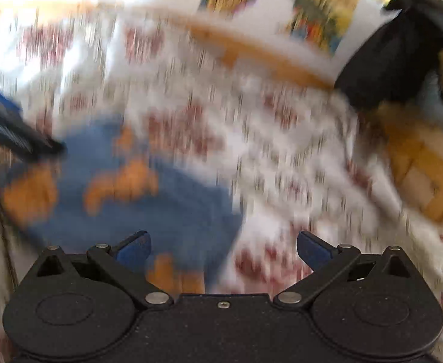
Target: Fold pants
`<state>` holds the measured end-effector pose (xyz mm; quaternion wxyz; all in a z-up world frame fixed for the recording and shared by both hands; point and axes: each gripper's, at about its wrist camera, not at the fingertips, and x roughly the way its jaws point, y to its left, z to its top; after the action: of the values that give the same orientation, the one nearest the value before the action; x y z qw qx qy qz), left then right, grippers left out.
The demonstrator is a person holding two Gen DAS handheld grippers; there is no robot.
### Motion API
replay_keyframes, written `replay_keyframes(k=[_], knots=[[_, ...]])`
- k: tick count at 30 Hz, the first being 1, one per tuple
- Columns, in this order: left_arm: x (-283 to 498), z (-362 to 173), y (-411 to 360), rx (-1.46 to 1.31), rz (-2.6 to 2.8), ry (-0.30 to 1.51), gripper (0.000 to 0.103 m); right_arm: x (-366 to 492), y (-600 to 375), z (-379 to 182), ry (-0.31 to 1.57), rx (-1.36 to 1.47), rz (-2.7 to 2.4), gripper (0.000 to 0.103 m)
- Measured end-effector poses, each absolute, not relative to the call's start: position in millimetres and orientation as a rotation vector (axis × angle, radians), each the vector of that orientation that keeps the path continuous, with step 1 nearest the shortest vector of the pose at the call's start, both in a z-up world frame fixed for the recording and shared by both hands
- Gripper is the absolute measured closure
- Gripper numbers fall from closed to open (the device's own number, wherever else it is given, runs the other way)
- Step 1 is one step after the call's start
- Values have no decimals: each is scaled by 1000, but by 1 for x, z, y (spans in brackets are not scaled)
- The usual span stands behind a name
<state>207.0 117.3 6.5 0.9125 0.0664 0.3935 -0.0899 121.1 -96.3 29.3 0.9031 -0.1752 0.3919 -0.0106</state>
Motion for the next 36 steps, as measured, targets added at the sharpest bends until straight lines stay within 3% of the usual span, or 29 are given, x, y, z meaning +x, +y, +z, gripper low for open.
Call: replay_keyframes(k=[5,10,28,36], knots=[[186,0,132,86,-193,817,0,118,-122,31,936,-236,-34,1],[181,10,131,109,-163,851,0,108,-121,39,926,-358,-49,1],[155,20,142,84,-87,948,0,117,-148,62,882,-180,-31,1],[155,15,164,142,-59,1087,0,122,-157,52,953,-154,38,1]])
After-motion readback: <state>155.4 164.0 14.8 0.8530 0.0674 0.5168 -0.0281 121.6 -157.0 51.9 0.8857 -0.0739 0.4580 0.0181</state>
